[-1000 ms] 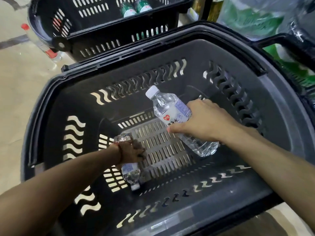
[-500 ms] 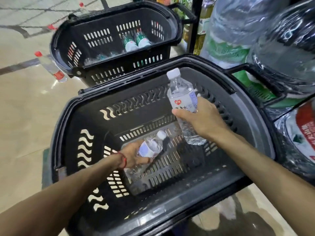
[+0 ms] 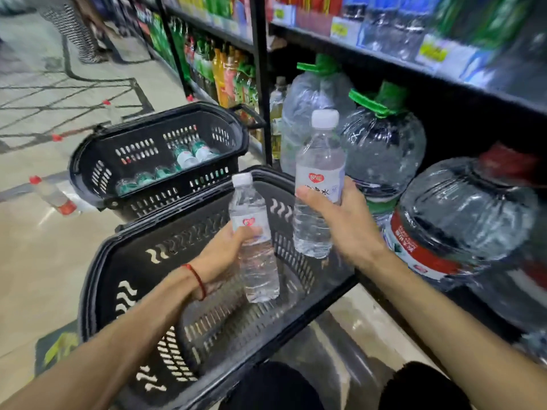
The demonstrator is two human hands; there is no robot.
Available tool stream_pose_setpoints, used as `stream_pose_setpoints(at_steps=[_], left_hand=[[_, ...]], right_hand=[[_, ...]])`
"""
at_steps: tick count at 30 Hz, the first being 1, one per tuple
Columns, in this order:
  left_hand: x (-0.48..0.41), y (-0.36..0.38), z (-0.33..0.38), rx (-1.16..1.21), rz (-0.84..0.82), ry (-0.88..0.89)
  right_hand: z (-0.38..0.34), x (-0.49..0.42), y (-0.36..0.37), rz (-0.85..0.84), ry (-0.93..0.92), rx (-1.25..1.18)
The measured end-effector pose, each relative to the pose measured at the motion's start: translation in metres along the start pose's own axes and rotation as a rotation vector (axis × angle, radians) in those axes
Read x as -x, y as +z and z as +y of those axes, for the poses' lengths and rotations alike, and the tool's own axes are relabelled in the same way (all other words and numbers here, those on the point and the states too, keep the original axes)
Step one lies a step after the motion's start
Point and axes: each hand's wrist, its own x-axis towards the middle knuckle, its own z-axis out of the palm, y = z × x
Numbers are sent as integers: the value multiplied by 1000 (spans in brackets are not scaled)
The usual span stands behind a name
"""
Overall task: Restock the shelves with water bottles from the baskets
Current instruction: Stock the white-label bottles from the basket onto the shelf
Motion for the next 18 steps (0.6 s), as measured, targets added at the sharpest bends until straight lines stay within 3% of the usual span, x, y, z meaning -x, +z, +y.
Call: stream_pose_setpoints(at_steps=[7,13,18], left_hand=[[19,94,84,-5,-187,207],[20,174,128,-17,-360,272],[35,243,165,-10,-408,433]], right_hand=[[-48,42,-86,234,-26,-32],[-91,95,-169,392,-89,46],[-115,139,-226,474,-116,126]])
